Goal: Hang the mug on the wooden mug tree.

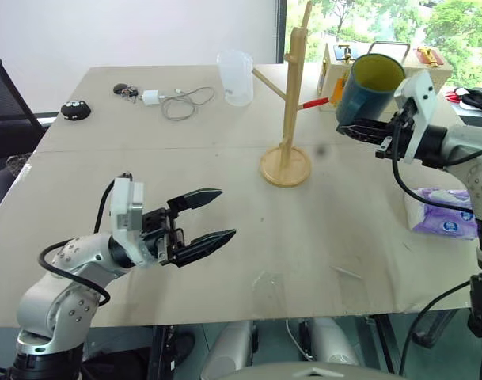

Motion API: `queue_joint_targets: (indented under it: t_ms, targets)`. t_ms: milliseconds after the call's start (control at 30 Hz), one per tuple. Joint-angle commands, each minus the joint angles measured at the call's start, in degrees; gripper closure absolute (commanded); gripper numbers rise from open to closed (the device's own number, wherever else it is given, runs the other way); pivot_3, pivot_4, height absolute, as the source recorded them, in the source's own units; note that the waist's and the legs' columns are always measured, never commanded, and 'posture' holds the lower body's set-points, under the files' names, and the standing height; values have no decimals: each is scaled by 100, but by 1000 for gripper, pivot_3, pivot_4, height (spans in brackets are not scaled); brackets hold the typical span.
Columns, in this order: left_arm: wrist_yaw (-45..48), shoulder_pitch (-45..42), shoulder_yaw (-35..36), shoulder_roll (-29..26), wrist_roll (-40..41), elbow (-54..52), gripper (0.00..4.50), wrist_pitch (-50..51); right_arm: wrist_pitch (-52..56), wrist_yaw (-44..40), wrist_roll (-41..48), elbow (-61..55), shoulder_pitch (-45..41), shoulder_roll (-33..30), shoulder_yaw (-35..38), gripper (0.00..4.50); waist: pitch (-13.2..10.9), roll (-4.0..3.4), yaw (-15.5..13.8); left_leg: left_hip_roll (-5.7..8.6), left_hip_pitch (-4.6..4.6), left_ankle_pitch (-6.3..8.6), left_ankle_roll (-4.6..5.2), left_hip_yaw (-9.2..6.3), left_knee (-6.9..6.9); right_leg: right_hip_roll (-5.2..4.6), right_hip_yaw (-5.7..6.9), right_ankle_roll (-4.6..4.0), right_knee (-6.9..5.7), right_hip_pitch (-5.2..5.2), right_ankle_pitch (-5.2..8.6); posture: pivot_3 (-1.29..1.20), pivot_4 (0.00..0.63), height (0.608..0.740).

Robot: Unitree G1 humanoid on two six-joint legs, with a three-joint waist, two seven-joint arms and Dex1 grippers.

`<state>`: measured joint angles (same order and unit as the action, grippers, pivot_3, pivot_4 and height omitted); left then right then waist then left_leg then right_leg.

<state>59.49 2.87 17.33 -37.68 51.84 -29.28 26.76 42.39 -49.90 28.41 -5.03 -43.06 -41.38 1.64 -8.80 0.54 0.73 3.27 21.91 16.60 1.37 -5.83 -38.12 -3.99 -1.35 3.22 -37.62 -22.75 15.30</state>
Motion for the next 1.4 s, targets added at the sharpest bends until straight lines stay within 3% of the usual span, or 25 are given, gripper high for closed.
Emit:
queue_joint_targets:
  t_ms: [33, 300, 767, 833, 933, 967, 1033, 1267, 1400]
  targets:
    - [-30, 97, 87, 96, 26, -144, 0, -207, 7, -98, -53, -166, -361, 44, -200, 4455, 0, 0, 0, 0, 0, 0, 0, 0, 0, 0, 1, 0, 0, -1, 0, 0, 150, 740]
    - [-414, 511, 563, 560, 319, -402, 0, -566, -109, -93, -312, 242, -759, 402, -566, 4455, -2, -2, 5, 0, 2, 0, -1, -1, 0, -1, -1, 0, -2, -5, 0, 0, 150, 740]
    - [-612, 995, 1298, 503, 564, -448, 0, -797, 113, -263, -582, 497, -1074, 666, -948, 4455, -3, -3, 13, 0, 4, 0, -1, 0, 2, -1, 0, -1, -1, -8, 0, 0, 150, 740]
    - [-637, 956, 1285, 509, 589, -464, 0, -795, 156, -143, -576, 462, -1101, 817, -930, 3855, -2, -2, 12, 0, 3, 0, -1, 0, 2, 0, -1, -1, -2, -8, 0, 0, 150, 740]
    - [-673, 917, 1279, 500, 633, -488, 0, -774, 112, 56, -650, 260, -995, 896, -836, 2359, -2, -2, 3, 1, 6, 0, -1, 0, 2, -1, 0, -1, 0, -10, 0, 0, 150, 740]
    - [-665, 922, 1293, 484, 646, -488, 0, -759, 192, 64, -591, 87, -914, 845, -763, 2202, -2, -2, -10, 1, 6, 0, -1, -1, 2, -1, 0, -1, 0, -10, 0, 0, 150, 740]
    - [-649, 942, 1323, 421, 691, -495, 0, -700, 408, 53, -376, -336, -703, 698, -532, 1385, -2, -2, -26, 2, 9, 0, -1, -4, 2, -2, 5, -1, 2, -12, 0, 0, 150, 740]
    - [-1052, 1027, 917, -37, 447, -407, 0, -69, 1071, -117, 1087, -2079, 615, 104, 889, 1385, -4, -4, -50, 7, 27, 0, -1, -23, 2, -5, 20, 0, 13, -18, 0, 0, 150, 740]
    - [-1230, 1004, 627, -225, -71, -181, 0, 63, 825, 132, 941, -2645, 2035, -168, 1475, 1385, -3, -3, -46, 6, 11, 3, 5, -23, 5, -4, 19, -1, 9, -2, 0, 0, 150, 740]
